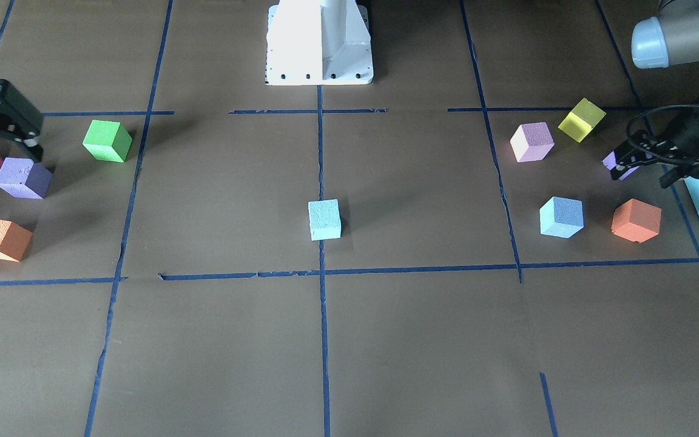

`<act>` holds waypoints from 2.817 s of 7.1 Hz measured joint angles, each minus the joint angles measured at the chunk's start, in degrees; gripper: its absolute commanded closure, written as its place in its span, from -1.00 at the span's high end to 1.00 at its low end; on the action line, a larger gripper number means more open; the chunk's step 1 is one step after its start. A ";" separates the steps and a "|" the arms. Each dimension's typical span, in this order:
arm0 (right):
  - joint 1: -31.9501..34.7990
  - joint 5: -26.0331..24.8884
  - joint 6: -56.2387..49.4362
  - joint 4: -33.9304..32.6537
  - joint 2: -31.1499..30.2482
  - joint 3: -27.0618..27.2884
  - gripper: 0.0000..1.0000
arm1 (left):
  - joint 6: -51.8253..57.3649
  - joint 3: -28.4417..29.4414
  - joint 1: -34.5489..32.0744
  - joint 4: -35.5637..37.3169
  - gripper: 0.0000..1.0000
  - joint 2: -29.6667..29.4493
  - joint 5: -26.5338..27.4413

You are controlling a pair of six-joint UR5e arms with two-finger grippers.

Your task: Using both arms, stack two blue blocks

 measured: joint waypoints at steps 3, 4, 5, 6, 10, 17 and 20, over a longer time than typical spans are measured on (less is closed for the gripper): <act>6.62 1.65 -14.87 0.12 -7.20 -3.00 0.99 | -9.45 10.68 8.04 -14.91 1.00 -2.44 6.77; 8.45 2.03 -18.48 0.14 -8.49 -4.56 0.99 | -10.06 12.89 9.34 -16.20 1.00 -3.39 7.32; 10.19 2.19 -22.17 0.15 -9.23 -6.48 0.99 | -10.26 14.24 10.42 -16.65 1.00 -4.14 7.50; 11.77 2.25 -25.39 0.15 -9.74 -8.24 0.99 | -10.31 15.01 11.14 -16.80 0.64 -4.74 7.56; 14.23 2.31 -27.82 0.15 -12.34 -9.62 0.99 | -10.20 14.29 11.37 -16.12 -1.00 -4.87 7.17; 16.18 7.11 -27.69 13.42 -26.63 -10.64 0.99 | -17.70 3.08 13.57 22.71 -1.00 -28.75 4.75; 16.89 7.57 -27.76 13.80 -29.23 -10.67 0.99 | -29.76 13.45 20.15 23.11 -1.00 -44.23 5.12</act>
